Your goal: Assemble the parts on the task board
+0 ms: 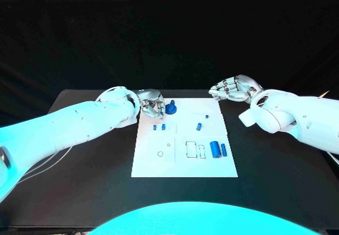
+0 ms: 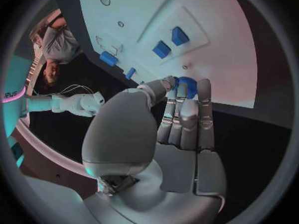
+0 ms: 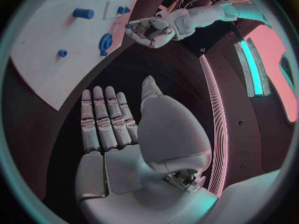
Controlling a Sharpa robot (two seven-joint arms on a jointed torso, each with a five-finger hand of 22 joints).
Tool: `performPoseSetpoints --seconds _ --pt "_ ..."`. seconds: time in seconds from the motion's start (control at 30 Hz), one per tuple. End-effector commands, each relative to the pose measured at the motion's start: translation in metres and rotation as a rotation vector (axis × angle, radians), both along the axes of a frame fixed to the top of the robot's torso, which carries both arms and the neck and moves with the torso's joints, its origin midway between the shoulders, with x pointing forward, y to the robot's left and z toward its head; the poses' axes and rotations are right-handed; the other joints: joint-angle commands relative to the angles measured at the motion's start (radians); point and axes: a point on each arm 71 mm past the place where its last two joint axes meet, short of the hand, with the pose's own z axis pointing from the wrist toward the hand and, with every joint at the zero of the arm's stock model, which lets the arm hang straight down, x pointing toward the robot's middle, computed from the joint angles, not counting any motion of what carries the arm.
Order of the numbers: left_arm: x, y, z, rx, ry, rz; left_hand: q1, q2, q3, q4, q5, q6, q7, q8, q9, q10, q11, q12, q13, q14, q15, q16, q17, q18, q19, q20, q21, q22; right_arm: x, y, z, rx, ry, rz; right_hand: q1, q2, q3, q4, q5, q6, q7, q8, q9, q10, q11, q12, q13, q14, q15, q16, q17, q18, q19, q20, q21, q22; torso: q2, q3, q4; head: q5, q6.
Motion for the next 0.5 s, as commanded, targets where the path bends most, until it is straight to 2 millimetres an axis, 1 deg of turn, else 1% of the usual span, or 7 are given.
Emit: performPoseSetpoints --seconds 0.03,0.07,0.3,0.43,0.5 --pt "0.001 0.001 0.0 0.008 0.003 0.001 -0.015 0.009 0.013 -0.01 0.002 0.032 0.002 -0.007 0.022 0.037 -0.007 -0.013 -0.002 0.004 -0.001 0.018 0.007 -0.009 -0.003 -0.004 0.016 0.017 0.0 0.001 0.0 0.001 -0.001 0.004 -0.001 0.006 0.019 -0.016 -0.007 0.009 0.049 -0.01 0.011 -0.001 -0.001 -0.009 -0.008 0.012 -0.001 0.004 -0.006 0.004 0.02 -0.001 0.005 0.003 0.001 -0.0004 -0.0014 0.001 0.0" --pt "0.001 0.001 0.0 0.01 0.003 0.001 -0.015 0.009 0.013 -0.01 0.002 0.032 0.002 -0.007 0.022 0.037 -0.007 -0.013 -0.002 0.004 -0.001 0.018 0.007 -0.009 -0.003 -0.004 0.016 0.017 0.0 0.001 0.0 0.001 -0.001 0.004 -0.001 0.006 0.019 -0.016 -0.007 0.009 0.049 -0.01 0.011 -0.001 -0.001 -0.009 -0.008 0.012 -0.001 0.004 -0.006 0.004 0.02 -0.001 0.005 0.003 0.001 -0.0009 -0.0014 0.001 0.0" --pt "0.003 0.0 -0.003 0.026 0.002 0.0 -0.015 0.009 0.013 -0.01 0.002 0.032 0.002 -0.008 0.022 0.037 -0.007 -0.014 -0.002 0.005 -0.001 0.018 0.009 -0.009 -0.003 -0.004 0.016 0.017 0.0 0.002 0.0 0.002 -0.002 0.006 -0.002 0.007 0.02 -0.017 -0.007 0.011 0.048 -0.01 0.011 0.0 -0.001 -0.009 -0.008 0.012 -0.001 0.004 -0.008 0.004 0.02 -0.001 0.004 0.003 0.001 0.0004 -0.002 0.005 -0.001" --pt "0.005 -0.001 -0.007 0.04 -0.001 -0.002 -0.014 0.009 0.013 -0.01 0.002 0.032 0.002 -0.009 0.023 0.037 -0.007 -0.015 -0.002 0.005 -0.001 0.018 0.01 -0.009 -0.003 -0.004 0.016 0.017 0.0 0.002 0.0 0.002 -0.002 0.007 -0.003 0.007 0.02 -0.017 -0.007 0.011 0.048 -0.01 0.011 0.0 -0.001 -0.009 -0.008 0.012 -0.001 0.004 -0.008 0.004 0.02 -0.001 0.004 0.003 0.002 -0.0001 -0.0028 0.005 -0.001" --pt "0.006 -0.001 -0.01 0.048 0.0 0.0 -0.014 0.009 0.013 -0.01 0.002 0.032 0.002 -0.009 0.023 0.037 -0.007 -0.015 -0.002 0.005 -0.001 0.018 0.01 -0.009 -0.003 -0.004 0.016 0.017 0.0 0.002 0.0 0.002 -0.002 0.007 -0.003 0.007 0.02 -0.017 -0.007 0.011 0.048 -0.01 0.011 0.0 -0.001 -0.009 -0.008 0.012 -0.001 0.004 -0.008 0.004 0.02 -0.001 0.004 0.003 0.002 0.0008 -0.0028 0.006 -0.001"
